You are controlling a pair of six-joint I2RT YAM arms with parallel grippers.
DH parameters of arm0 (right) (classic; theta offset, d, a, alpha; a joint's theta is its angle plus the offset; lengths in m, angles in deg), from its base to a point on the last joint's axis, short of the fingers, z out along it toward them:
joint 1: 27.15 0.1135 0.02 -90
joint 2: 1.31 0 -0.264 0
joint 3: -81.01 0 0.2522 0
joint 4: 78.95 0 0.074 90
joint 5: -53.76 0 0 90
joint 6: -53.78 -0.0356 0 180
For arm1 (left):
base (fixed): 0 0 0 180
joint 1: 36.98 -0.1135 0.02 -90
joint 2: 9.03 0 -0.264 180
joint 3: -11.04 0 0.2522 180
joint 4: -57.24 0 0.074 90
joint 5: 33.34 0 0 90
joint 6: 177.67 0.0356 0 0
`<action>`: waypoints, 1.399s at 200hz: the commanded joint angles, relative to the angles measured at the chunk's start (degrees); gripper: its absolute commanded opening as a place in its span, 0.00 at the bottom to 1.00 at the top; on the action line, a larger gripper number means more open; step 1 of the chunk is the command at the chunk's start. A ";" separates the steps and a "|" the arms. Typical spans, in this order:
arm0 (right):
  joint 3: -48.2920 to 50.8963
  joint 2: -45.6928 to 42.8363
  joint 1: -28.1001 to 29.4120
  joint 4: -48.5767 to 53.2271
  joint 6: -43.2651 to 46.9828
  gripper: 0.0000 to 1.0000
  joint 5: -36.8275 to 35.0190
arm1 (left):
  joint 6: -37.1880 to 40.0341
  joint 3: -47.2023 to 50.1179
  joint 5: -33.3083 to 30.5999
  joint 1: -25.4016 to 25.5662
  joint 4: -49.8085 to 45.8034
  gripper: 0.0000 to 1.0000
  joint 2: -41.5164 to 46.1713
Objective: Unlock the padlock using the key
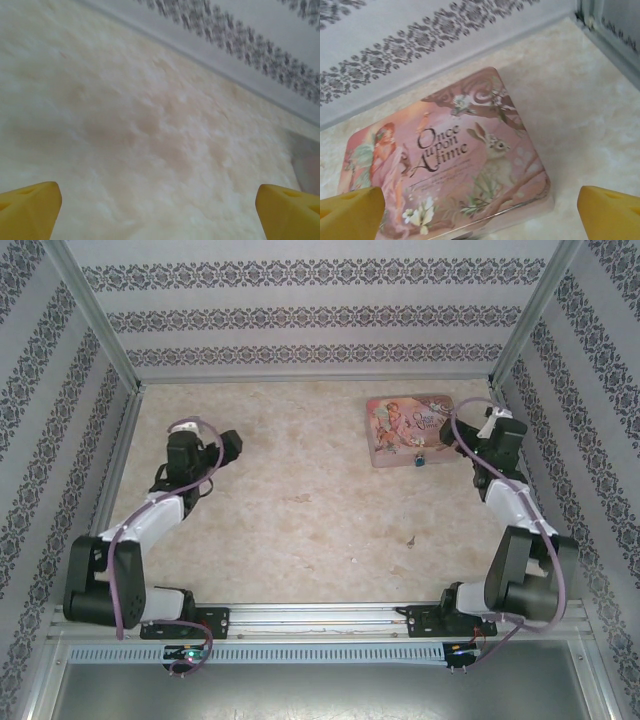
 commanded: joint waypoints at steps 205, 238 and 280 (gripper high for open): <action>-17.15 23.91 -2.00 8.33 0.23 0.98 22.83 | -9.61 -61.58 25.83 26.55 -15.40 1.00 -53.16; -15.71 22.74 0.01 9.04 1.45 0.98 25.34 | -9.52 -65.70 27.92 27.21 -17.52 1.00 -55.91; -12.59 20.80 2.72 8.86 1.73 0.97 26.47 | -8.40 -68.06 30.05 27.13 -18.98 1.00 -57.05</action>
